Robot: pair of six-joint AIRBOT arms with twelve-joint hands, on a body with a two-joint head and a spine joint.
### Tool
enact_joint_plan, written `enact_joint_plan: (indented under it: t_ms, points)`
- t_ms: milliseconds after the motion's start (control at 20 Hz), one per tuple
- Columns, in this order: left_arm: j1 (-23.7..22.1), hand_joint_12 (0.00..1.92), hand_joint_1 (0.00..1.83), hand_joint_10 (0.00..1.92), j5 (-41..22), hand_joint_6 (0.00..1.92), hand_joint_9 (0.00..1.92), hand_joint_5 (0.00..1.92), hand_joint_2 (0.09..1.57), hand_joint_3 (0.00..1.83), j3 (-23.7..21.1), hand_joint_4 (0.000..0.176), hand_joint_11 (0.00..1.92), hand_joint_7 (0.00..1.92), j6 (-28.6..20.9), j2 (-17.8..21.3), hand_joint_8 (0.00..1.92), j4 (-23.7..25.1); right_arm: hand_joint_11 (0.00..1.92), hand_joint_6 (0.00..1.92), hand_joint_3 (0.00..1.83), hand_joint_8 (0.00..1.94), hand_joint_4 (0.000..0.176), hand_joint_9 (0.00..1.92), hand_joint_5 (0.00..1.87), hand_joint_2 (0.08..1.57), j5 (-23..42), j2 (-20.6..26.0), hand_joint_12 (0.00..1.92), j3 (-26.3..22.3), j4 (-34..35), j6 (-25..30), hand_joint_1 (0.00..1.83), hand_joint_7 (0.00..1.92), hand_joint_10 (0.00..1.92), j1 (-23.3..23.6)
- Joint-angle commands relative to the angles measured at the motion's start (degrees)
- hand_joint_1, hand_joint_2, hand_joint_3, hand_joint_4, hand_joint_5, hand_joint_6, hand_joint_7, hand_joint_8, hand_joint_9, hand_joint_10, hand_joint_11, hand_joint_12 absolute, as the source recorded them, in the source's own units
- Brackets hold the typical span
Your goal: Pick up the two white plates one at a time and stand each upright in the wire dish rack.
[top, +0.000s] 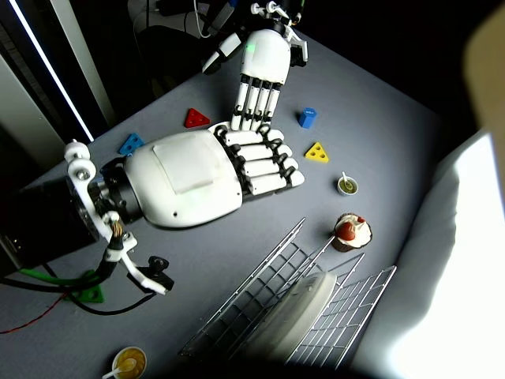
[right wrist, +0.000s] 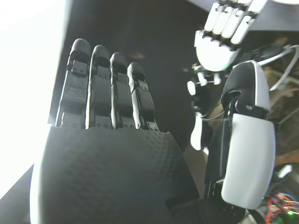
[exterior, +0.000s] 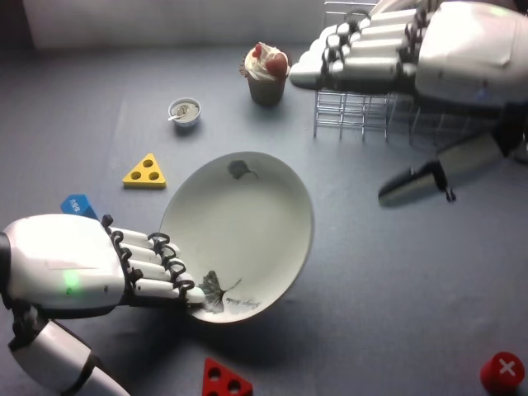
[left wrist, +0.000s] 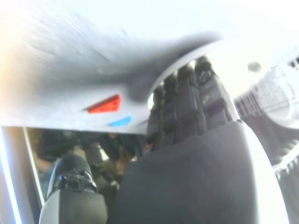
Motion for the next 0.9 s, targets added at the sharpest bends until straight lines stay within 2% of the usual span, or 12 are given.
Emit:
enact_joint_plan:
  t_ms: [0,50,100,400,600,850]
  points:
    - [0.50,0.00,0.00,0.01,-1.03,0.00,0.22,0.18,0.97,0.00,-0.16,0.000,0.19,0.23,-0.19,-0.21,0.00,-0.42,0.23,0.00,0.00,0.00,0.000,0.20,0.11,0.91,5.72,0.34,0.00,-0.70,2.03,-1.35,0.59,0.16,0.00,-0.20]
    - [1.02,0.00,0.00,0.00,-0.61,0.00,0.21,0.17,0.97,0.00,-0.18,0.000,0.19,0.21,-0.19,-0.36,0.00,0.09,0.22,0.00,0.00,0.00,0.000,0.16,0.05,0.90,5.88,0.38,0.00,-1.36,1.30,-1.94,0.79,0.11,0.00,-0.58]
    - [1.22,0.01,0.00,0.00,-0.46,0.00,0.21,0.17,0.97,0.00,-0.18,0.000,0.20,0.21,-0.19,-0.43,0.00,0.34,0.21,0.00,0.00,0.00,0.000,0.15,0.04,0.89,5.96,0.38,0.00,-1.75,0.91,-2.29,0.86,0.10,0.00,-0.76]
    - [1.80,0.01,0.00,0.00,-0.06,0.01,0.20,0.16,0.97,0.00,-0.03,0.000,0.20,0.21,-0.19,-0.62,0.01,0.66,0.25,0.01,0.00,0.01,0.000,0.18,0.07,0.88,6.18,0.05,0.02,-3.71,-1.16,-4.82,1.10,0.12,0.01,-2.03]
    - [1.77,0.01,0.00,0.00,0.00,0.00,0.21,0.16,0.97,0.00,0.27,0.000,0.19,0.21,-0.19,-0.61,0.00,0.64,0.25,0.01,0.01,0.00,0.000,0.18,0.09,0.91,5.95,-0.98,0.02,-4.01,-2.30,-5.57,1.07,0.12,0.00,-3.11]
    - [1.74,0.01,0.00,0.00,-0.09,0.00,0.21,0.17,0.97,0.00,0.77,0.000,0.20,0.21,-0.19,-0.64,0.00,0.38,0.26,0.02,0.00,0.01,0.000,0.18,0.12,0.91,3.63,-3.25,0.02,-4.29,-0.23,-9.47,1.09,0.14,0.00,-3.64]
